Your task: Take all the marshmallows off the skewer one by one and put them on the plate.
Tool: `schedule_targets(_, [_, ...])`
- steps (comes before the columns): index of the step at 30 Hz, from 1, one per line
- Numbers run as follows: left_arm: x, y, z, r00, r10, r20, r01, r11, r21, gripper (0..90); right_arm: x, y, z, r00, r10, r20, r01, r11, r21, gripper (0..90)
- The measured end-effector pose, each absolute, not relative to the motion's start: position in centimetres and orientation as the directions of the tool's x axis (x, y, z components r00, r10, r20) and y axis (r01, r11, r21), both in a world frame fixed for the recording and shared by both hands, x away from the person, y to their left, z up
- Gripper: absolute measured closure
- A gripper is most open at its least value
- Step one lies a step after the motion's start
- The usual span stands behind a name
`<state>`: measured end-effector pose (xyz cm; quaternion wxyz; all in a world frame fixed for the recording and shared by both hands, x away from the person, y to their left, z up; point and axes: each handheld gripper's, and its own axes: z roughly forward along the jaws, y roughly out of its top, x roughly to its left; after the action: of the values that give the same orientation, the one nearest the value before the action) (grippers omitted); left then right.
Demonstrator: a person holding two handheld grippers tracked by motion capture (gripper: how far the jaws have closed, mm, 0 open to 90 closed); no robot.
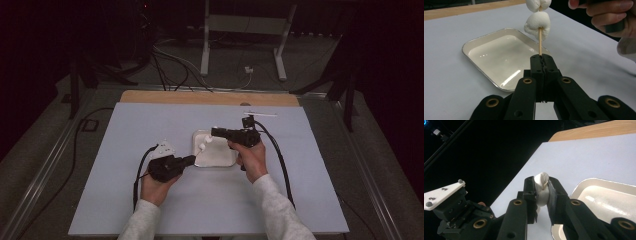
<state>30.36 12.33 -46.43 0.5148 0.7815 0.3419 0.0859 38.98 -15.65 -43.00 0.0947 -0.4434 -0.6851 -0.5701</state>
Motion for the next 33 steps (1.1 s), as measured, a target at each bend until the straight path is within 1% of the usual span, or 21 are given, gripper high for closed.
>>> schedule_targets(11, [30.4, 12.7, -46.4, 0.756, 0.617, -0.219, 0.443, -0.235, 0.865, 90.0, 39.2, -15.9, -42.5, -0.576, 0.523, 0.628, 0.703, -0.075, 0.707, 79.6])
schedule_targets(20, [30.3, 12.8, -46.3, 0.76, 0.614, -0.213, 0.437, -0.24, 0.867, 90.0, 39.2, -16.4, -42.0, -0.582, 0.548, 0.601, 0.677, -0.083, 0.731, 80.2])
schedule_targets(21, [30.3, 12.8, -46.4, 0.754, 0.625, -0.201, 0.441, -0.256, 0.86, 90.0, 39.2, -16.8, -41.8, -0.573, 0.565, 0.594, 0.664, -0.105, 0.74, 80.6])
schedule_targets(22, [30.3, 13.0, -46.5, 0.751, 0.63, -0.2, 0.447, -0.261, 0.856, 90.0, 39.4, -17.3, -41.6, -0.564, 0.558, 0.608, 0.664, -0.131, 0.736, 80.6])
schedule_targets(25, [30.5, 13.7, -46.7, 0.739, 0.633, -0.229, 0.46, -0.226, 0.859, 90.0, 39.5, -18.2, -41.2, -0.557, 0.559, 0.614, 0.658, -0.153, 0.737, 80.5])
schedule_targets(28, [30.4, 13.7, -46.4, 0.739, 0.633, -0.23, 0.454, -0.216, 0.864, 90.0, 39.5, -18.5, -41.5, -0.563, 0.585, 0.584, 0.665, -0.099, 0.74, 79.9])
schedule_targets(33, [30.4, 13.5, -46.4, 0.739, 0.632, -0.234, 0.456, -0.213, 0.864, 90.0, 39.6, -17.2, -43.3, -0.562, 0.637, 0.527, 0.681, -0.004, 0.732, 78.6])
